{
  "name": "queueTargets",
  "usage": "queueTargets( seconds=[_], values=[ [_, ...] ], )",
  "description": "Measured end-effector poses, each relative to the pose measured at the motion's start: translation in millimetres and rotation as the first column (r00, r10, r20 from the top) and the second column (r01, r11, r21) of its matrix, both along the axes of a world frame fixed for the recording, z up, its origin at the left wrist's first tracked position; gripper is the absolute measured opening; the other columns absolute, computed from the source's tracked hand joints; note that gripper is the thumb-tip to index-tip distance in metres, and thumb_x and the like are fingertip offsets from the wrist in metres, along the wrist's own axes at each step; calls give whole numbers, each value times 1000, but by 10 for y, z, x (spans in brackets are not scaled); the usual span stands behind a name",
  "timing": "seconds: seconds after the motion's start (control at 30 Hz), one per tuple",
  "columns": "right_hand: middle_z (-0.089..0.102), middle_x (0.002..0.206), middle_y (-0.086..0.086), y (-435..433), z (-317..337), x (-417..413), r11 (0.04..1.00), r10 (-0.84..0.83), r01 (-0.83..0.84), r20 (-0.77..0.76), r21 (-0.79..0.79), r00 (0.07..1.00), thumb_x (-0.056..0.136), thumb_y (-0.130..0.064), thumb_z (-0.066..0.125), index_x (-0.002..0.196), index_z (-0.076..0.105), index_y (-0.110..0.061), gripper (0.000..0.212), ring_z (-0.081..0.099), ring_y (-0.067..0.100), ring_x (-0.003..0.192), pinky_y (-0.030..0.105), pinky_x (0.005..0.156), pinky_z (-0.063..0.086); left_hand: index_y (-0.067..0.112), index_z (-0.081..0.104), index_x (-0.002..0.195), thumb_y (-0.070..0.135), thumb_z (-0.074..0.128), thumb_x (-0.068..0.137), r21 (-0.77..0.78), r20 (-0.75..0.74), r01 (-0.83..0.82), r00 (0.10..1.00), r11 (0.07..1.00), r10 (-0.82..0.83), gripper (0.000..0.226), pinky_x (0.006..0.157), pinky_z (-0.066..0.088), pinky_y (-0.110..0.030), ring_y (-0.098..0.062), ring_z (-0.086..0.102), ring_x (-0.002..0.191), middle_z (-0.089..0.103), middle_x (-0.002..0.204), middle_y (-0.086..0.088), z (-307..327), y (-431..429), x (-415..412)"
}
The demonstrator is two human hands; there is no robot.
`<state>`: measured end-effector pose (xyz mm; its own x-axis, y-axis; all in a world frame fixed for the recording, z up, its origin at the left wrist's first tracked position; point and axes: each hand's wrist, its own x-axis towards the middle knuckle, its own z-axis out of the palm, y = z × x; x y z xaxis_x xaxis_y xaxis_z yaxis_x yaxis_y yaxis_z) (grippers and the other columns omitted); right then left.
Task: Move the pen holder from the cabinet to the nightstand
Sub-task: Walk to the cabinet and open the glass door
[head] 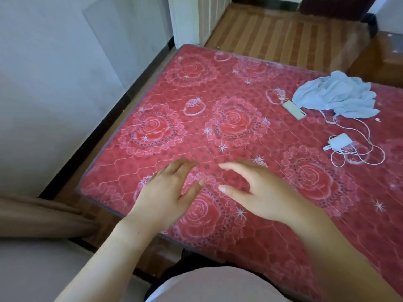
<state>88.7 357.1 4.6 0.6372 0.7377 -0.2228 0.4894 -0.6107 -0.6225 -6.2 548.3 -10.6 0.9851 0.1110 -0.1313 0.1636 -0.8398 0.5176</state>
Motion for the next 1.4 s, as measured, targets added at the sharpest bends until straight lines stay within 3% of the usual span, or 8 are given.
queueTargets(
  seconds=[0.5, 0.7, 0.83, 0.97, 1.17, 1.4],
  values=[
    [34, 142, -20, 455, -27, 262, 992, 124, -124, 15, -6, 992, 85, -55, 46, 135, 33, -37, 54, 32, -1, 126, 21, 94, 25, 38, 34, 135, 61, 28, 88, -11, 17, -108, 994, 994, 108, 52, 97, 44, -43, -14, 42, 127, 38, 142, 12, -115, 373, 61],
    [32, 143, -18, 893, -50, 340, 993, 28, -21, 67, -113, 997, 84, -59, 43, 135, 30, -39, 57, 35, 4, 128, 29, 99, 35, 33, 35, 135, 58, 32, 89, -91, 22, 4, 1000, 996, -2, 53, 97, 43, -38, -13, 42, 126, 38, 142, 11, -291, 880, 373],
    [32, 144, -15, 1527, -38, 290, 989, -64, 72, 63, -126, 996, 86, -54, 46, 137, 31, -35, 57, 32, 3, 128, 20, 92, 25, 33, 36, 134, 64, 24, 83, -107, 19, 126, 992, 986, -125, 61, 97, 42, -35, -12, 50, 116, 41, 139, 9, -279, 1565, 522],
    [31, 146, -13, 2199, -54, 236, 990, -91, 90, 1, -104, 996, 86, -53, 47, 138, 29, -35, 58, 30, 3, 128, 21, 98, 24, 30, 34, 137, 56, 29, 88, -25, -15, 203, 979, 979, -203, 56, 97, 30, -25, -12, 39, 127, 38, 143, 7, -218, 2282, 652],
    [29, 147, -15, 2672, -65, 258, 989, -116, 118, 32, -86, 993, 84, -56, 46, 140, 24, -37, 62, 26, 2, 131, 24, 103, 19, 31, 29, 140, 60, 23, 87, 15, -46, 279, 959, 960, -278, 61, 104, 28, -30, -12, 36, 130, 36, 145, 6, -224, 2875, 781],
    [32, 146, -11, 2926, -206, 450, 998, -23, 23, 9, -65, 1000, 85, -52, 49, 140, 27, -33, 62, 30, 4, 130, 19, 98, 21, 35, 30, 138, 63, 21, 86, 34, -62, 144, 988, 989, -141, 60, 98, 32, -26, -9, 38, 127, 37, 144, 9, -219, 3035, 597]
  ],
)
